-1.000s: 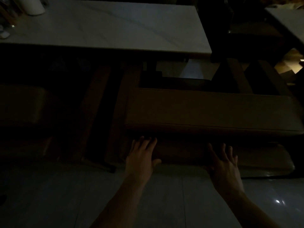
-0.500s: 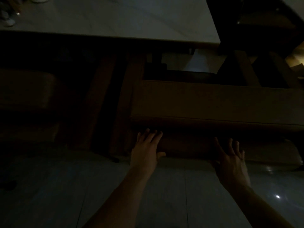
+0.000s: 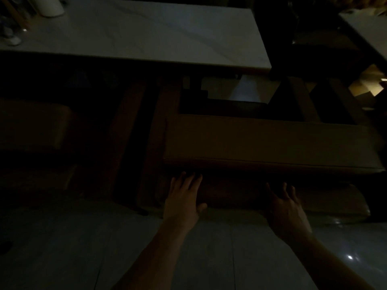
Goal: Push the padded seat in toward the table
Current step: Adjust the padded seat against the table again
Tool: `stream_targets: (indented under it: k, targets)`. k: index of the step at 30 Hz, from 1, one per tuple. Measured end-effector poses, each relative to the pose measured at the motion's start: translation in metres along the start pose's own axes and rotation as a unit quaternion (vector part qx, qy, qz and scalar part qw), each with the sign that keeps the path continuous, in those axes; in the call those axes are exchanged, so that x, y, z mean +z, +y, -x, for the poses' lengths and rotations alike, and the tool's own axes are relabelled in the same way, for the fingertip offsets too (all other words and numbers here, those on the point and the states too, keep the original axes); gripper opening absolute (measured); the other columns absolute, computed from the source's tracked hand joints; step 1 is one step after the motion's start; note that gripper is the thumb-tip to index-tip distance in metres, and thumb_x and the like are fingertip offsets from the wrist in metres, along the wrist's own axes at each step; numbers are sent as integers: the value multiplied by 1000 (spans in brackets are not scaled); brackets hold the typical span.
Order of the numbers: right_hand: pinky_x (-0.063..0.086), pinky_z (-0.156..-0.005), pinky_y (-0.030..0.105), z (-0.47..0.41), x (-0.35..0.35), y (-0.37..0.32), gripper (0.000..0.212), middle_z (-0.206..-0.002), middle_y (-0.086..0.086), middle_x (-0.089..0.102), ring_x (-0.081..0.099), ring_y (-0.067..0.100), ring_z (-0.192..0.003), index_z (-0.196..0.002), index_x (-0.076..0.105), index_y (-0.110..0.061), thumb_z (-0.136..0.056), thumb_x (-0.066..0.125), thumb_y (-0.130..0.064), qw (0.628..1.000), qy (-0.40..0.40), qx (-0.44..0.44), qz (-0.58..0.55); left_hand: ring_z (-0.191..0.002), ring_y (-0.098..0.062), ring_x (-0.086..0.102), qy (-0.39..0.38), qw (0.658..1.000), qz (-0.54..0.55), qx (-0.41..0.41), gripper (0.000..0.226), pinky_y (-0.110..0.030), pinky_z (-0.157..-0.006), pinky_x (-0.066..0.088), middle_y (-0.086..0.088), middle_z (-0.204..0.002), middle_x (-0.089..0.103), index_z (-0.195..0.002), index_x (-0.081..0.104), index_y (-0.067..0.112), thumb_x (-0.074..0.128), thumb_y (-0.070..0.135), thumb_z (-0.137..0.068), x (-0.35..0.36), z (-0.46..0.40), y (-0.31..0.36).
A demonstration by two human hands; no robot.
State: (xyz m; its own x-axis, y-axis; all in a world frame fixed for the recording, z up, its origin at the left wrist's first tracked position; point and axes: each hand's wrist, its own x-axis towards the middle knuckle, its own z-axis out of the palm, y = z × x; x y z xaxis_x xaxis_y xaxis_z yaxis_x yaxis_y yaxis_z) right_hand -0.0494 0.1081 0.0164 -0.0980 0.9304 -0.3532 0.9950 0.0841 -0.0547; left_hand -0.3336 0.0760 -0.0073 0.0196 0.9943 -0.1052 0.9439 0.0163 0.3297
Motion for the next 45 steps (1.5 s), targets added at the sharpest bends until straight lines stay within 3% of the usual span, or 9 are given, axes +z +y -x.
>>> stream_targets:
  k: [5,10,13,17,25,29,35,40,45]
  targets:
    - [41,-110,48,15,-33,-8,84,-164,14,16,21,36,-149,-158,9,-34,-92,58,-52,997,-17,1,-80,-147,-26,15,-21,1000,0,-8,80,-45,-121,12,1,-160,21,-153,18,31,54,62,-87,-27,2,21]
    - [32,-115,47,46,-49,-11,85,-167,8,10,12,32,-152,-157,9,-36,-91,60,-54,995,-14,-9,-96,-145,-23,20,-39,999,13,22,82,-45,-119,18,2,-160,22,-152,20,34,48,72,-84,-49,13,61]
    - [34,-116,46,66,-64,3,83,-166,9,14,15,33,-152,-157,14,-35,-90,63,-45,995,-5,-17,-97,-144,-22,21,-76,996,14,37,84,-43,-118,21,3,-160,22,-153,17,35,46,74,-84,-61,25,90]
    - [30,-118,43,92,-87,45,83,-166,8,13,17,32,-151,-157,15,-35,-90,60,-52,993,2,-5,-120,-143,-20,23,-109,993,15,44,84,-40,-116,25,6,-160,22,-153,16,37,45,75,-83,-74,35,138]
    - [38,-112,41,153,-130,231,79,-161,10,25,30,32,-145,-154,21,-37,-87,61,-50,985,55,66,-150,-142,-17,26,-126,987,-2,98,82,-38,-116,24,11,-158,23,-152,15,39,42,76,-84,-64,29,318]
    - [36,-114,40,186,-137,331,83,-162,9,21,29,30,-146,-156,20,-32,-88,55,-62,977,64,121,-166,-142,-17,24,-118,982,10,150,79,-36,-115,24,11,-158,22,-153,16,38,44,71,-87,-39,32,426]
    - [43,-103,33,203,-137,472,82,-147,0,40,44,23,-132,-155,26,-32,-86,57,-64,968,109,153,-164,-145,-19,20,-132,969,32,206,81,-41,-117,21,10,-160,19,-153,15,38,45,72,-86,14,10,575]
    - [33,-117,40,176,-128,584,87,-162,10,24,26,30,-148,-157,21,-32,-86,56,-67,961,103,186,-179,-147,-18,16,-128,961,60,236,81,-40,-120,16,7,-161,19,-153,15,36,52,65,-87,71,-41,683]
    - [27,-119,44,138,-129,704,88,-165,12,14,16,29,-152,-157,18,-33,-86,56,-68,958,70,208,-184,-148,-19,11,-152,960,69,227,83,-38,-120,12,6,-162,16,-154,13,35,54,63,-87,129,-98,782]
